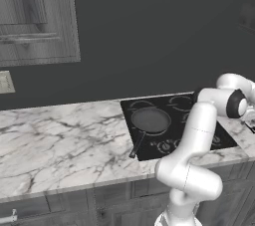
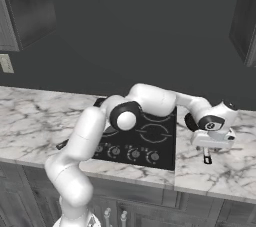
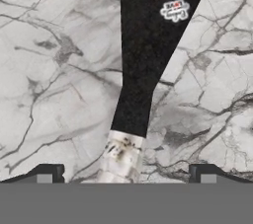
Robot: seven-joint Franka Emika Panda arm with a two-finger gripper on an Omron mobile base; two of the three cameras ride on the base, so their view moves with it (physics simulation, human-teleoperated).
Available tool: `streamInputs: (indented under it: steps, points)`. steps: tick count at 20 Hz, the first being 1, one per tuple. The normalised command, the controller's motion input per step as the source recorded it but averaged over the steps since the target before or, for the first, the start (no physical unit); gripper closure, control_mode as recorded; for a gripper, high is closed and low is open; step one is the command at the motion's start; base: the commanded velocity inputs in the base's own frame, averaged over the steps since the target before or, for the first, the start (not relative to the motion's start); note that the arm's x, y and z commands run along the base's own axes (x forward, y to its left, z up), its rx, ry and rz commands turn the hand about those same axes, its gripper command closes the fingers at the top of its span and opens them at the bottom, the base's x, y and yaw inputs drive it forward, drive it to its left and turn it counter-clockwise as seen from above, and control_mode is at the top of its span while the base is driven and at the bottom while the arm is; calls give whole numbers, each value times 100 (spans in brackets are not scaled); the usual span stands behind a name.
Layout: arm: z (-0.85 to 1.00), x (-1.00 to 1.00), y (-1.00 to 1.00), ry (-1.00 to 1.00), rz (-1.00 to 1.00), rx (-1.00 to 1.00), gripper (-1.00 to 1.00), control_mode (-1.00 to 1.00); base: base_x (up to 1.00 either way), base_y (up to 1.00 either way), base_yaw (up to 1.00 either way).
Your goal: Place both pans onto different burners. Then place the lemon wedge and the chicken drumstick on different pans.
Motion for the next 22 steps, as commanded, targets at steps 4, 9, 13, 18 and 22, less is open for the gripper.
streamInputs:
  steps: [4,9,13,18,22]
  points:
    - [-23,0,0,0,0,0,-100,-100,0,0,0]
    - [-21,0,0,0,0,0,-100,-100,0,0,0]
    - [-19,0,0,0,0,0,-100,-100,0,0,0]
    - [-22,0,0,0,0,0,100,-100,0,0,0]
    - [-16,0,0,0,0,0,100,-100,0,0,0]
